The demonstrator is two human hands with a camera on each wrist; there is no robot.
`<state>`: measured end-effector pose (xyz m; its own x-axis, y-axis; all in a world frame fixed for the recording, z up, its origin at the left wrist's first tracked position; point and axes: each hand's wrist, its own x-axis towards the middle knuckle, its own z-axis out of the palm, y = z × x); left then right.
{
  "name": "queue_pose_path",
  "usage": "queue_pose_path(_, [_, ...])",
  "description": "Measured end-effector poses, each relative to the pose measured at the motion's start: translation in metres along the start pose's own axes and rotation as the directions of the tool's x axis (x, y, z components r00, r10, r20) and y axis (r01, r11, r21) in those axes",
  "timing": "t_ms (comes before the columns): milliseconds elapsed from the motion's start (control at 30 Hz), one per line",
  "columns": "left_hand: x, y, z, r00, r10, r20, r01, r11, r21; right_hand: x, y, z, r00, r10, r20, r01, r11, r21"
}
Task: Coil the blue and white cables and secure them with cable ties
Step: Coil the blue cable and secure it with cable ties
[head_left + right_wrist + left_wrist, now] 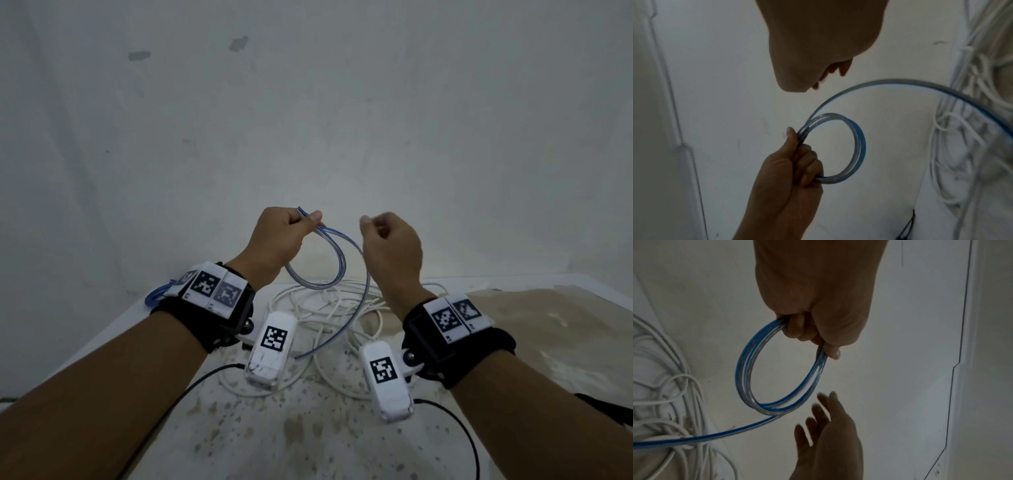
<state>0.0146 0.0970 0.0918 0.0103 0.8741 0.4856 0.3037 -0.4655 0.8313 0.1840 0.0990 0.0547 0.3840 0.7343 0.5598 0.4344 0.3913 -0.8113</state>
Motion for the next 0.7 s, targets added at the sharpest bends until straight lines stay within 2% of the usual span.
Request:
queue_pose_path(67, [0.000, 0.000, 0.002, 0.999, 0.022, 0.034, -0.021, 0.999, -0.024, 0.009, -0.006, 0.002, 0.970, -0.051, 0.237, 0.059, 0.998, -0.028])
queue_pose_path(133, [0.000, 0.002, 0.002, 0.999, 0.021, 0.045, -0.019, 0.998, -0.053, 0.011, -0.014, -0.002, 0.901, 0.002, 0.434, -0.057, 0.992, 0.112])
queue_pose_path(233, [-0.001, 0.004, -0.001, 0.998, 0.005, 0.058, -0.001, 0.997, -0.082, 0.013, -0.021, -0.018, 0.820, 0.025, 0.572, -0.153, 0.972, 0.177])
queue_pose_path(300, [-0.003, 0.006, -0.002, 0.996, -0.007, 0.084, 0.018, 0.992, -0.127, 0.015, -0.020, -0.023, 0.742, 0.076, 0.667, -0.276, 0.940, 0.200])
queue_pose_path(433, [-0.008, 0.011, 0.001, 0.988, 0.015, 0.153, 0.018, 0.978, -0.208, 0.010, -0.016, -0.026, 0.622, 0.164, 0.766, -0.517, 0.820, 0.245])
queue_pose_path(567, [-0.011, 0.011, 0.002, 0.981, 0.056, 0.184, -0.028, 0.988, -0.150, 0.002, -0.016, -0.026, 0.434, 0.095, 0.896, -0.743, 0.599, 0.297])
queue_pose_path(633, [-0.011, 0.011, 0.003, 0.981, 0.069, 0.184, -0.050, 0.993, -0.105, 0.001, -0.020, -0.025, 0.384, 0.081, 0.920, -0.750, 0.608, 0.259])
queue_pose_path(700, [-0.011, 0.010, 0.002, 0.980, 0.078, 0.181, -0.061, 0.994, -0.095, 0.001, -0.025, -0.023, 0.383, 0.082, 0.920, -0.715, 0.657, 0.239])
